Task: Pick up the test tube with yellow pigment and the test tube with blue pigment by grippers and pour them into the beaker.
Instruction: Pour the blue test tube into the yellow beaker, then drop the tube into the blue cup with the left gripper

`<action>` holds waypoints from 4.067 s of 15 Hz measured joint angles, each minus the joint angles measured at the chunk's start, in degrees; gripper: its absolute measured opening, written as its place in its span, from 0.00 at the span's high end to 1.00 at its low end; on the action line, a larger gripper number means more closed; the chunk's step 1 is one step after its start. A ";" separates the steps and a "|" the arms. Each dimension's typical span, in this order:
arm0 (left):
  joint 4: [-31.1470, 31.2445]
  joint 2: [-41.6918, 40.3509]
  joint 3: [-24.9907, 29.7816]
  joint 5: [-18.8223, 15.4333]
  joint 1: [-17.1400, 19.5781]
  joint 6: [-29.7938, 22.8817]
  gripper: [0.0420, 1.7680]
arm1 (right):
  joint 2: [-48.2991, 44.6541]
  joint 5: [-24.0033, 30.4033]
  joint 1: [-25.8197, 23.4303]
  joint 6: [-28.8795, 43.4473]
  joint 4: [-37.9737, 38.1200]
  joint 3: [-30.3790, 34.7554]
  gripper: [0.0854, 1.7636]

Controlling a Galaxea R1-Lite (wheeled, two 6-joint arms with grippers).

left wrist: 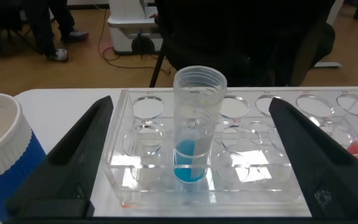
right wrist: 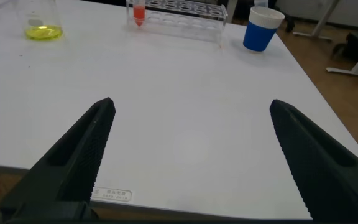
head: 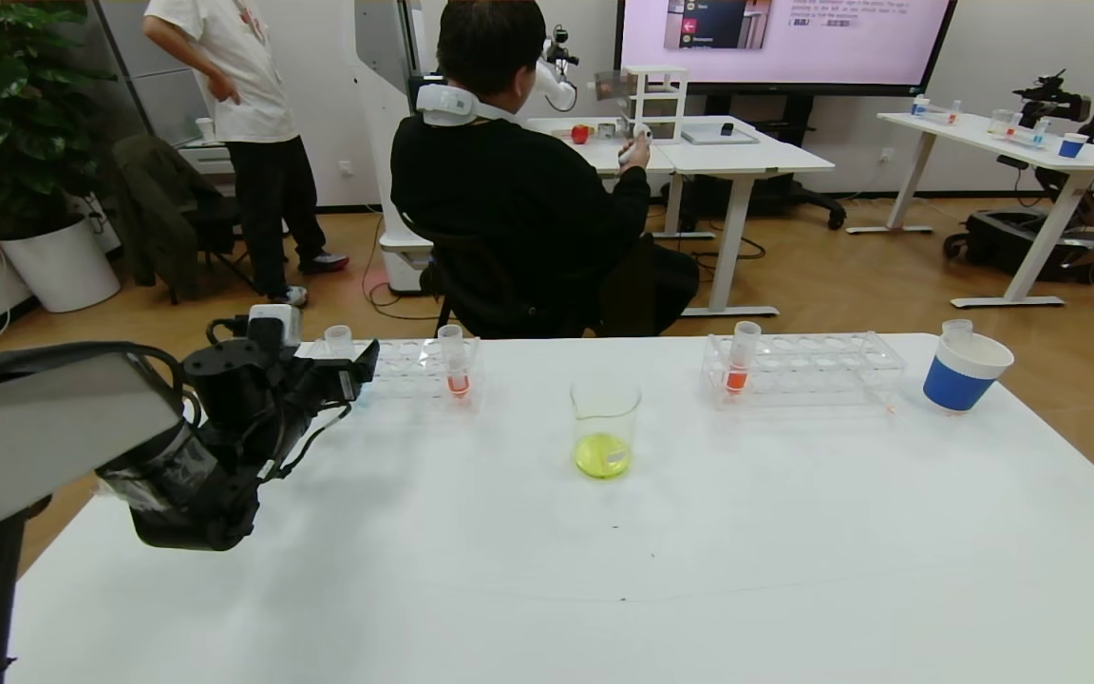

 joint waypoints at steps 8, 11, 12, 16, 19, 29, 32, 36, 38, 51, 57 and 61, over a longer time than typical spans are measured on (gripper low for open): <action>2.47 3.61 -6.23 0.96 -0.91 -0.13 0.01 | 0.00 -0.02 0.00 0.00 0.00 0.00 0.02; 2.38 4.13 -6.94 2.29 -0.95 -0.16 0.01 | 0.00 0.00 0.00 0.00 0.00 0.00 0.02; 2.21 4.30 -7.33 3.30 -0.98 -0.16 0.01 | 0.00 0.00 0.00 0.00 0.00 0.00 0.02; 1.60 4.79 -8.01 4.02 -0.94 -0.22 0.07 | 0.00 0.00 0.00 -0.02 0.00 0.00 0.02; 1.60 4.77 -8.01 4.02 -0.89 -0.24 0.71 | 0.00 0.00 0.00 -0.02 0.00 0.00 0.02; 5.81 2.78 -9.25 4.13 -1.24 -0.13 0.74 | 0.00 -0.02 0.00 -0.02 0.00 0.00 0.02; 13.90 -1.07 -11.70 4.19 -1.80 -0.06 0.74 | 0.00 -0.02 0.00 0.00 0.00 0.00 0.02; 19.41 -6.14 -13.62 4.08 -2.46 -0.06 0.74 | 0.00 0.00 -0.02 0.00 0.00 0.00 0.02; 19.52 -7.53 -13.69 4.11 -2.57 -0.06 0.74 | 0.00 -0.02 0.00 0.00 0.00 0.00 0.02; 24.44 -11.19 -27.53 -11.15 -18.58 5.38 0.74 | 0.00 0.00 -0.02 0.00 0.00 0.00 0.02; 19.49 -6.23 -29.60 -18.82 -25.00 17.62 0.74 | 0.00 -0.02 0.00 0.00 0.00 0.00 0.02; 13.64 -2.86 -29.21 -23.37 -27.51 26.01 0.74 | 0.00 -0.02 -0.02 0.00 0.00 0.00 0.02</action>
